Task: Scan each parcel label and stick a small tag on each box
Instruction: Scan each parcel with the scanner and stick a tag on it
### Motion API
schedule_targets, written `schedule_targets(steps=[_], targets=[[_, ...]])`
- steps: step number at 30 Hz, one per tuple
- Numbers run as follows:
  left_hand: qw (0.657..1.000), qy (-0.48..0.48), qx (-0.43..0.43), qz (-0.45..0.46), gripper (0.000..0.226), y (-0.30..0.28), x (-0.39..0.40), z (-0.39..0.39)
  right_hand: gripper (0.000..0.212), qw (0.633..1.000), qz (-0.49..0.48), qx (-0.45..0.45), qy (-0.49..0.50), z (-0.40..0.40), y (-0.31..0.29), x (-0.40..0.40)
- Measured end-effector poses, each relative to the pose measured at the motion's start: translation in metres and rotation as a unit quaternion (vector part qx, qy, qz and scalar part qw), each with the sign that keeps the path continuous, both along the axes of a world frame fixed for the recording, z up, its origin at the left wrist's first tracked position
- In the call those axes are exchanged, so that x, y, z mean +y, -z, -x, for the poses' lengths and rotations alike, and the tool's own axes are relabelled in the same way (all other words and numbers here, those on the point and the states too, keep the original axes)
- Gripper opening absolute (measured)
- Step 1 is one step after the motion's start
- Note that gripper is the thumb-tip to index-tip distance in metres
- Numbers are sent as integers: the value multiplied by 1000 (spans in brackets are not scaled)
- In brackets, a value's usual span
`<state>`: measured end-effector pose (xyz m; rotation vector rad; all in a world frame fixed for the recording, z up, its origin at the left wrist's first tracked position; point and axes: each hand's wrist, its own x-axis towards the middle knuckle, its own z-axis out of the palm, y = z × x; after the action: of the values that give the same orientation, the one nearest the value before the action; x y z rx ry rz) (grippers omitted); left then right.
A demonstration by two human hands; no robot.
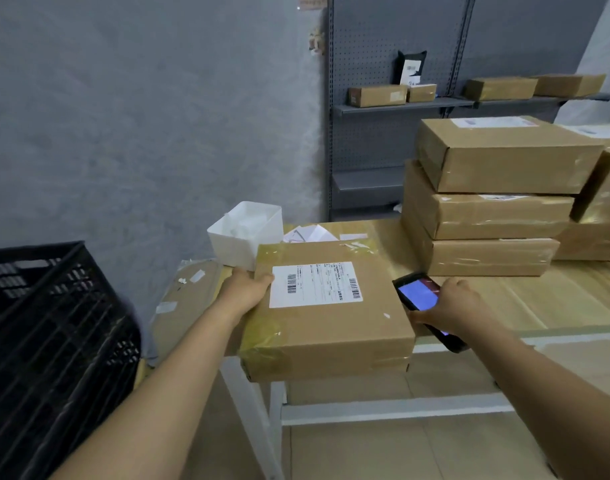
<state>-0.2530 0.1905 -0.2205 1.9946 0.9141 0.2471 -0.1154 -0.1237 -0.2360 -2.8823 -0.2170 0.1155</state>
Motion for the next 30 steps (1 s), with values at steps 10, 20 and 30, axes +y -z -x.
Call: schedule_targets(steps=[10, 20, 30], targets=[[981, -45, -27, -189, 13, -10, 17, -28, 89, 996, 66, 28, -50, -50, 21, 6], [970, 60, -81, -221, 11, -54, 32, -97, 44, 991, -24, 53, -122, -94, -24, 63], [949, 257, 96, -156, 19, -59, 50, -176, 32, 973, -96, 56, -201, -145, -51, 181]])
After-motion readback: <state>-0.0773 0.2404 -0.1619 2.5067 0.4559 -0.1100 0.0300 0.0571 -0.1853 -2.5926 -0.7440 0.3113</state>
